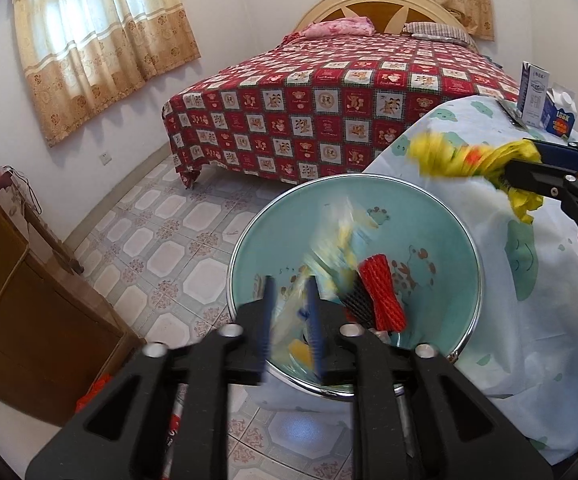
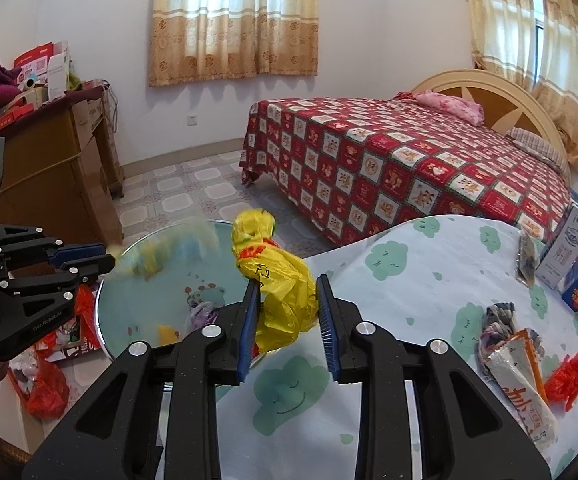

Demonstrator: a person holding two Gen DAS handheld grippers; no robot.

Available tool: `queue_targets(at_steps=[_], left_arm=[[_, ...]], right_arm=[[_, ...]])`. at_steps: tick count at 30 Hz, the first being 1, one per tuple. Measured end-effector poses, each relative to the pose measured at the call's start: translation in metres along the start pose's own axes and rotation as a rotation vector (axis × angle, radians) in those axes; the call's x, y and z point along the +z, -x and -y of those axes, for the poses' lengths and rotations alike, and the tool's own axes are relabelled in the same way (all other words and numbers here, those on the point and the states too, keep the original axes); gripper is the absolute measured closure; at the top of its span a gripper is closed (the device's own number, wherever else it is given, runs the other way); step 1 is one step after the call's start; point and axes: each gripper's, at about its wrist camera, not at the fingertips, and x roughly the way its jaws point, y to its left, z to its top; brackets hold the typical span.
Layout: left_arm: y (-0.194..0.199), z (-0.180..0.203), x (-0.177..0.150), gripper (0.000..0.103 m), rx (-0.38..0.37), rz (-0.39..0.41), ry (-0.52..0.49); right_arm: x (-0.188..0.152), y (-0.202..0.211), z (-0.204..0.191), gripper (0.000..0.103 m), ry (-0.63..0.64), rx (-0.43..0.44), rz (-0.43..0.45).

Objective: Collect trash
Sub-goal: 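Carry the yellow bag and clear bag over the teal bin and release both, then move both open tools back over the remaining trash on the table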

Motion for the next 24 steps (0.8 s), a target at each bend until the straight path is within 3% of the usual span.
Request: queue_targets(at_steps=[1, 2, 24], left_arm=[[0.0013, 0.0006, -0.0002, 0.061, 0.006, 0.007, 0.000], [0.0023, 0.0010, -0.0002, 0.056, 0.011, 0.013, 0.000], [0.0043, 0.0012, 0.0012, 0.056, 0.005, 0.012, 0.001]], right_arm=[[-0.0001, -0.0002, -0.0001, 0.065, -0.002, 0.000, 0.000], [-0.0008, -0.0008, 0.0004, 0.064, -0.006, 0.005, -0.003], [-0.0085, -0.0024, 0.0042, 0.063, -0.016, -0.002, -0.016]])
